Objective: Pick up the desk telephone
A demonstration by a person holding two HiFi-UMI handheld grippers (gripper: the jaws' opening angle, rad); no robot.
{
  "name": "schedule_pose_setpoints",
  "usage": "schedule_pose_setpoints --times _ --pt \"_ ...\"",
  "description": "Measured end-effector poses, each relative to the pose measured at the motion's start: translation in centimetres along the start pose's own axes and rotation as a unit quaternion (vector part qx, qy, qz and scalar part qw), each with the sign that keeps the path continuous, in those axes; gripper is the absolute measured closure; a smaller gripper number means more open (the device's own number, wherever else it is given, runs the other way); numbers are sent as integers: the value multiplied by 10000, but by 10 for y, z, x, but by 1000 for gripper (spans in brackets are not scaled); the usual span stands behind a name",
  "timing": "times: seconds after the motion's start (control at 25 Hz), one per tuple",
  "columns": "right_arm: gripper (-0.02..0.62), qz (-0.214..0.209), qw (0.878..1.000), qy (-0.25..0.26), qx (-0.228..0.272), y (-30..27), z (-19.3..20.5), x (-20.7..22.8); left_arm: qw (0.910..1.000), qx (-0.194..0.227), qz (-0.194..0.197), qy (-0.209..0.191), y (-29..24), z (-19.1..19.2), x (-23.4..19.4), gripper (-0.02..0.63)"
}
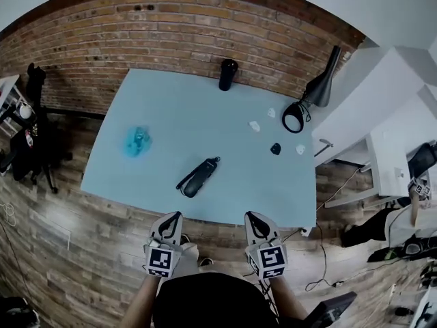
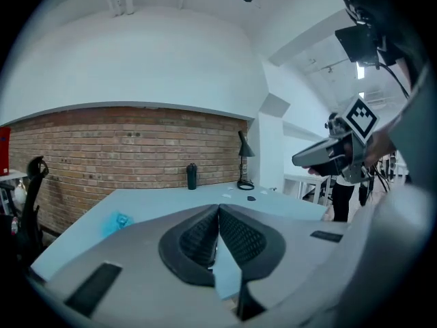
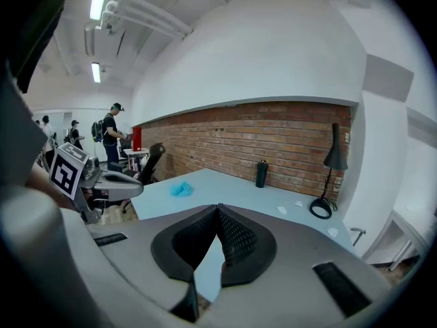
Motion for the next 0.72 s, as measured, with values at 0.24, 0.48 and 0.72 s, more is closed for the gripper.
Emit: schedule_pose_setpoints --times 0.24,0.48,0.72 --pt "586 -410 9991 58 57 -55 -24 0 9998 161 43 -149 -39 -19 -16 586" --pt "586 -1179 9930 65 48 -101 -8 9 9988 -241 -382 -185 -65 -11 -23 584" --pt "586 -1595 9870 -131 130 -157 12 58 9913 -471 -1224 -83 -86 -11 -13 555"
Point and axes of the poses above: the fingertips, and each gripper's own axes: y backward along the fingers, x to its right, z out of its underside, the point moved 6 cm from there along y, backward along the fingers, and after that the axes turned 9 degrees about x, right-handed, at the moved point
